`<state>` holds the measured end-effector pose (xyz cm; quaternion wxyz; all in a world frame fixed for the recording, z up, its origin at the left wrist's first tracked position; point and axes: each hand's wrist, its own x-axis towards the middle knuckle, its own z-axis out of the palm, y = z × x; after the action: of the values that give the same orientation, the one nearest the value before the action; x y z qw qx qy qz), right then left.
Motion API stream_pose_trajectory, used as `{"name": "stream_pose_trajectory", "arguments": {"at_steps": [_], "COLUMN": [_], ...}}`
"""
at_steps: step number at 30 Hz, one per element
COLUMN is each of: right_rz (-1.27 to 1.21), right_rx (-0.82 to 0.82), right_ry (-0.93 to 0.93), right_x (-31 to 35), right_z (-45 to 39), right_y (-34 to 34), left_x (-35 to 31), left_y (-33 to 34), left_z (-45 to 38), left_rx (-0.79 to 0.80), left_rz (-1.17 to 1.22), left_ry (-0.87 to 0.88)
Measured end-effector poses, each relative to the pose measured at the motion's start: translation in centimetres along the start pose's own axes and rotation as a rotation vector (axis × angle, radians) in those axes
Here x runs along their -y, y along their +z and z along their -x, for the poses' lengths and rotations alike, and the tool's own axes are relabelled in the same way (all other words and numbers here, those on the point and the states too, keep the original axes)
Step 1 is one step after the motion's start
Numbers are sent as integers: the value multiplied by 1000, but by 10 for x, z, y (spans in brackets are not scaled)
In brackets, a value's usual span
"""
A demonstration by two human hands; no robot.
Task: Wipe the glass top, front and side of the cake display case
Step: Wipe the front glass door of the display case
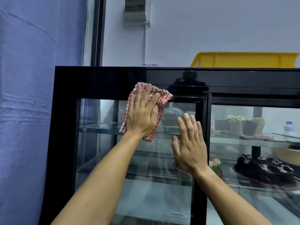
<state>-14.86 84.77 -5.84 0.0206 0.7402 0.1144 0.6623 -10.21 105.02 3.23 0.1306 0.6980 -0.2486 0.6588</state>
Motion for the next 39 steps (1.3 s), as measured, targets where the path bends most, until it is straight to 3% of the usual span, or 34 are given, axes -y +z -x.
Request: {"name": "stream_pose_trajectory", "arguments": {"at_steps": [2,4,6,8,12,14,20,24,30,33,37,39], "right_rz": [55,102,108,97,84,70,24,38,-52,-58,-104,-160], "right_rx": [14,27,23,19,3,-2,41,52,71,96,145,135], "right_ry": [16,-21,-19,3,3,-6,-41,-104,-20,-5,-40,-9], "right_x": [-7,-14,-12,-9,-11,-12,-17,-28,-21,-34,-47,-43], "right_z": [7,13,14,13,15,15,25,38,42,64,74,74], "right_y": [-3,-2,0,1,2,2,-4,-8,-10,-16,-15,-9], "left_x": [23,44,44,21,-47,-58,-4,-14,-94,-82,-35,-45], "left_y": [-4,-11,-15,-13,8,16,4,4,29,26,12,14], "left_z": [2,4,-3,-22,-56,-60,-56,-55,-73,-71,-62,-62], "left_rx": [-31,-85,-108,-93,-15,-17,-47,-51,-34,-4,-85,-118], "left_rz": [-39,-91,-107,-97,-82,-79,-106,-111,-105,-70,-97,-98], "left_ry": [-119,-386,-538,-495,-75,-21,-228,-286,-53,20,-300,-382]}}
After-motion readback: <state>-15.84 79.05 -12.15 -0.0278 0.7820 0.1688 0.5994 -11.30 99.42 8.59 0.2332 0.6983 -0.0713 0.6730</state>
